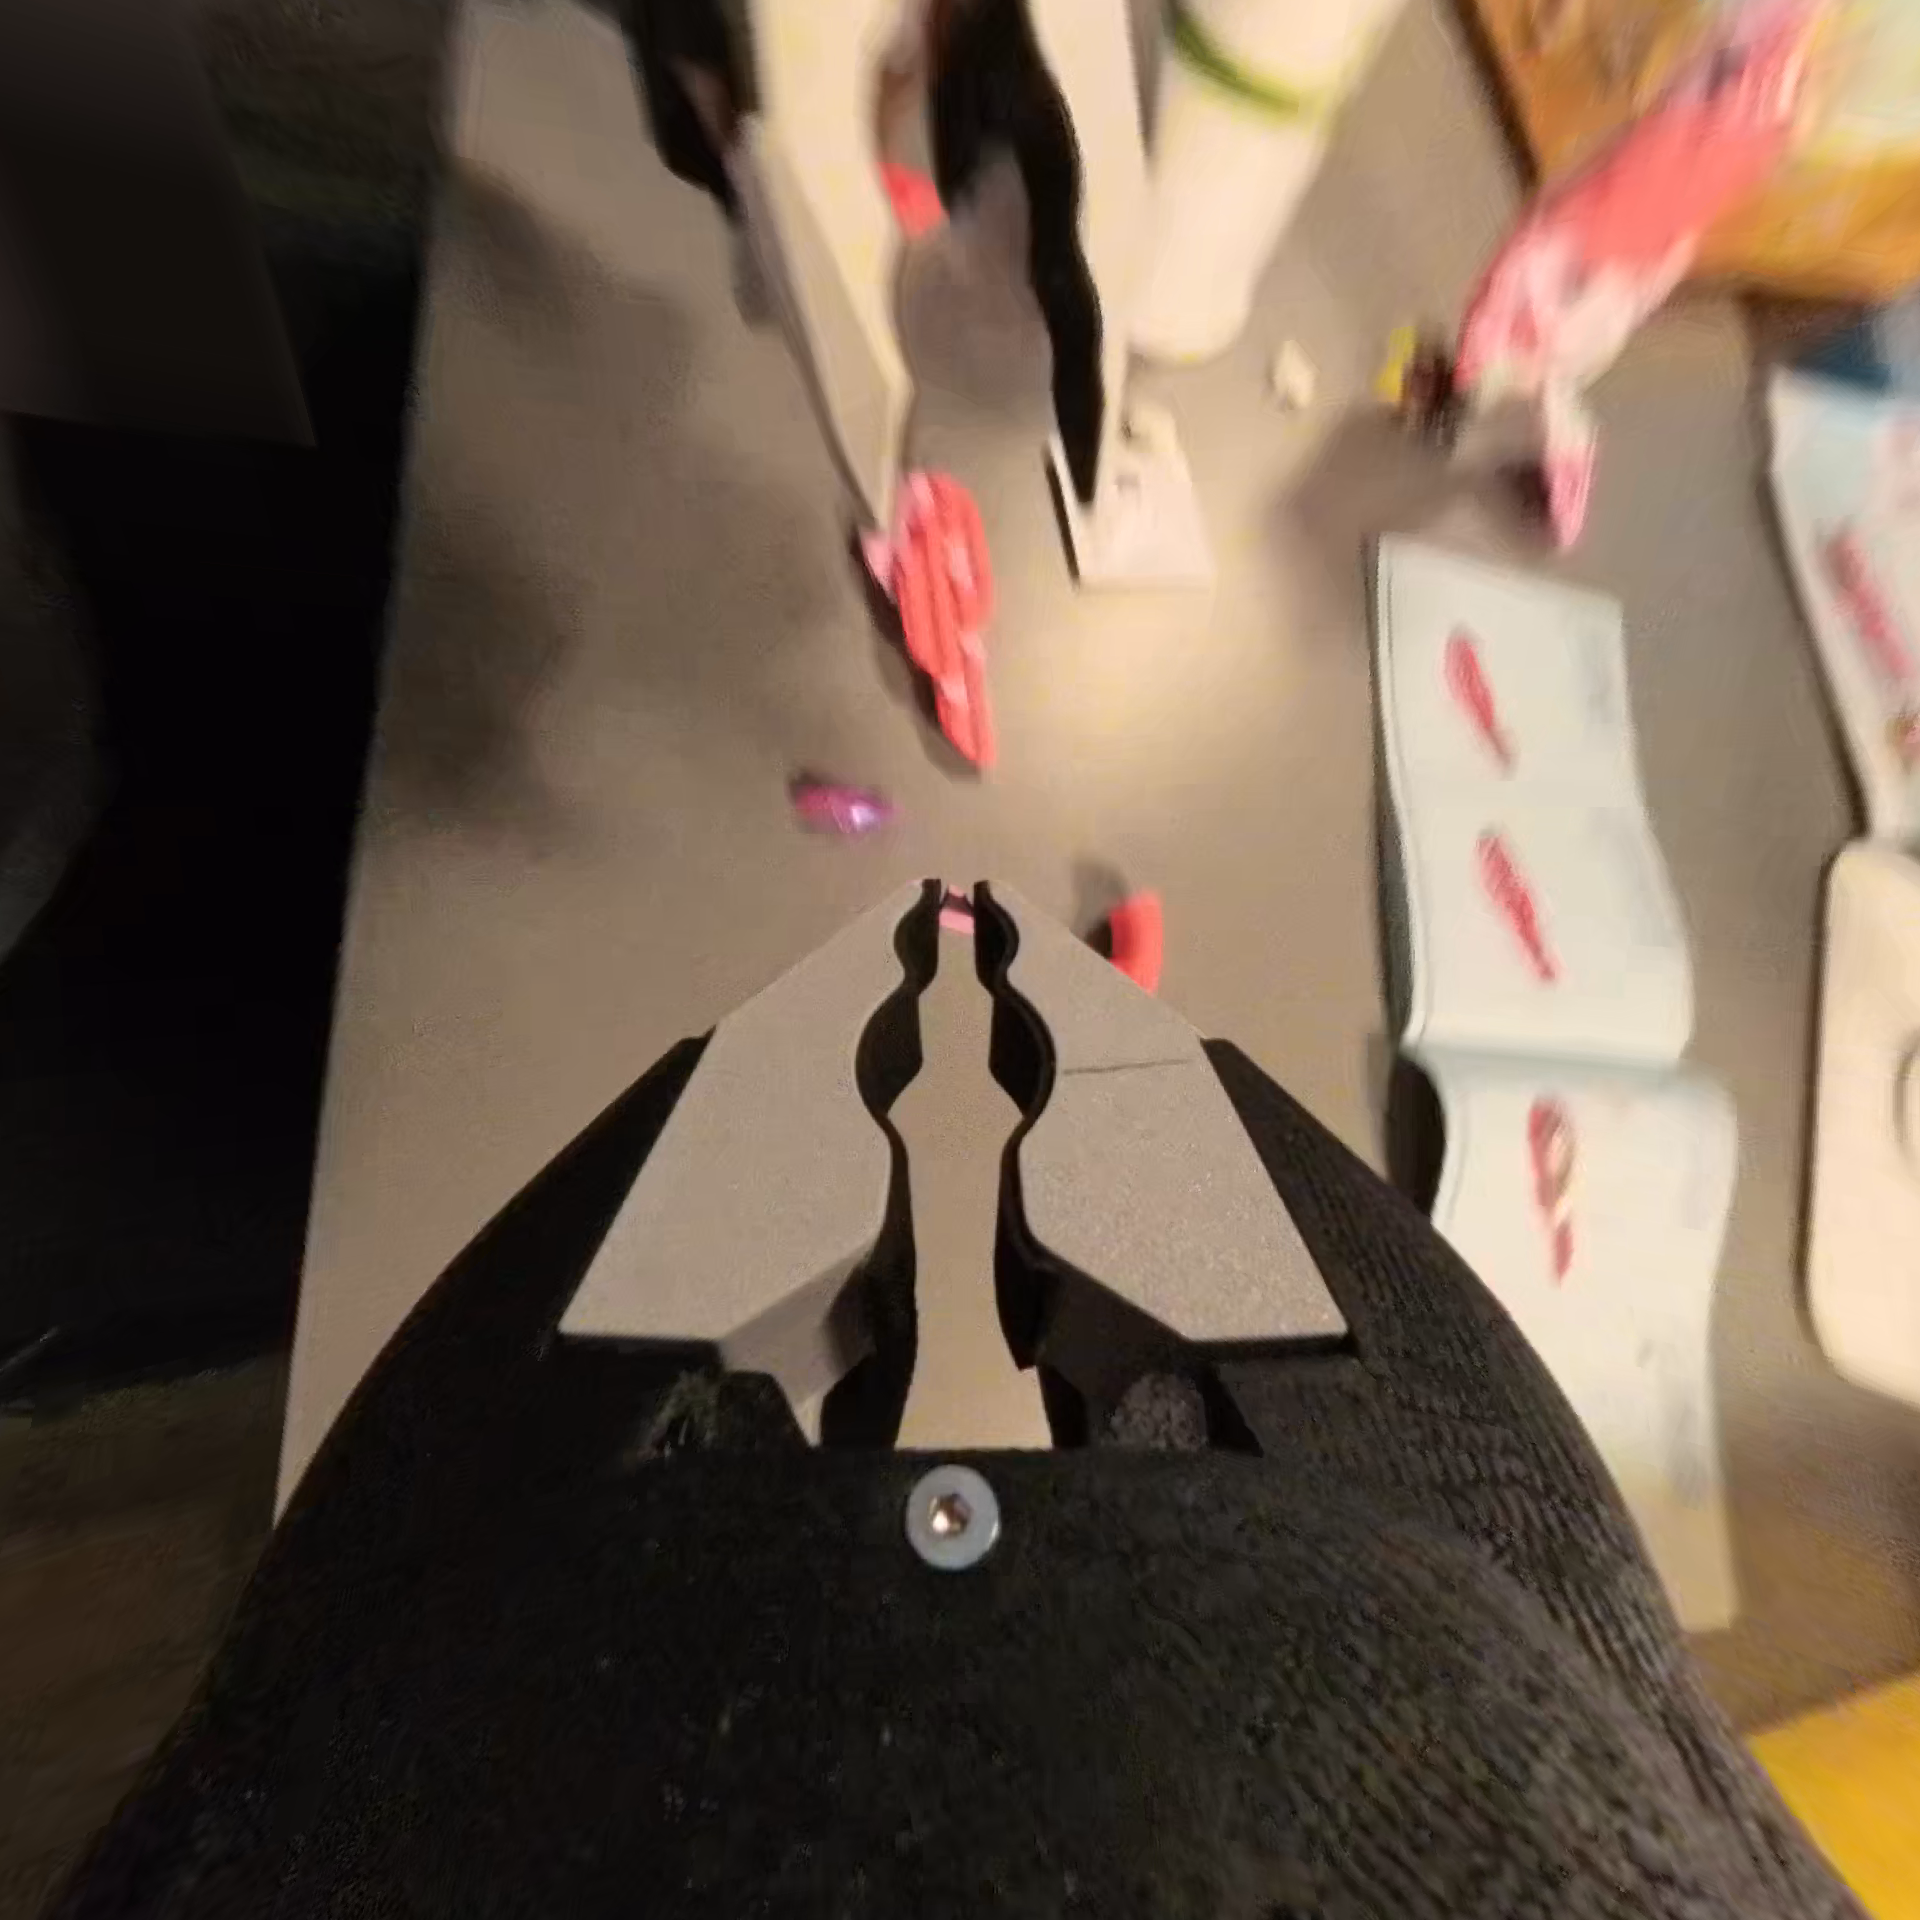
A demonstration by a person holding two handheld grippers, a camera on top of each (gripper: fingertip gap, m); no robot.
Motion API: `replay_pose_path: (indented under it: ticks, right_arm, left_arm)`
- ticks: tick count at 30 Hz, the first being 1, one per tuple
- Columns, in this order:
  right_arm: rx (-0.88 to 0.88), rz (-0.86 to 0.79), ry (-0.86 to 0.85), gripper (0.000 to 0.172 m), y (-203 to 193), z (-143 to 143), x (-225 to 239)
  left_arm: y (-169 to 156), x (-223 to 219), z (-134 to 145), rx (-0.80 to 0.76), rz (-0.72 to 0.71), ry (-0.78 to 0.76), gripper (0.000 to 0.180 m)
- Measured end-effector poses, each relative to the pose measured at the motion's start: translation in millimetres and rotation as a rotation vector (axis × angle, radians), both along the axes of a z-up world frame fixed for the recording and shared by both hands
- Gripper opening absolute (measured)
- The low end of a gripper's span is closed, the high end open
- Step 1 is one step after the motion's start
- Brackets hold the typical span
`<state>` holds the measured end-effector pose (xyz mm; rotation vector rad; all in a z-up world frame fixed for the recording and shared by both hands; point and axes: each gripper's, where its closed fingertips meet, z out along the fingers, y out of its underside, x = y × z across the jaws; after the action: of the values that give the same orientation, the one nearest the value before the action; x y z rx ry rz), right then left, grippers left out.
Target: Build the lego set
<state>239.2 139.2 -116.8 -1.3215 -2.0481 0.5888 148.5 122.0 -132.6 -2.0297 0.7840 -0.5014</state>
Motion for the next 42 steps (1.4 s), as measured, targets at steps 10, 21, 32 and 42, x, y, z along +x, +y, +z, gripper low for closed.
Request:
replay_pose_path:
  ticks: [10, 21, 32, 42]
  right_arm:
    - [-0.120, -0.191, -0.481, 0.004, 22.4, -72.1, 37.9]
    - [-0.221, -0.268, -0.525, 0.018, 16.5, -76.3, 35.4]
    - [-0.334, -0.276, -0.386, 0.036, 0.6, -73.5, 41.5]
    - [-0.249, -0.247, -0.155, 0.031, 8.5, -68.9, 30.1]
  left_arm:
    - [-9.8, -21.3, -60.7, -0.171, -0.004, 0.201, 0.095]
    - [-11.4, -19.0, -58.7, -0.170, -0.029, 0.230, 0.040]
    - [-11.7, -18.3, -58.4, -0.139, -0.007, 0.195, 0.040]
    - [-12.0, -9.9, -57.6, -0.085, -0.040, 0.165, 0.038]
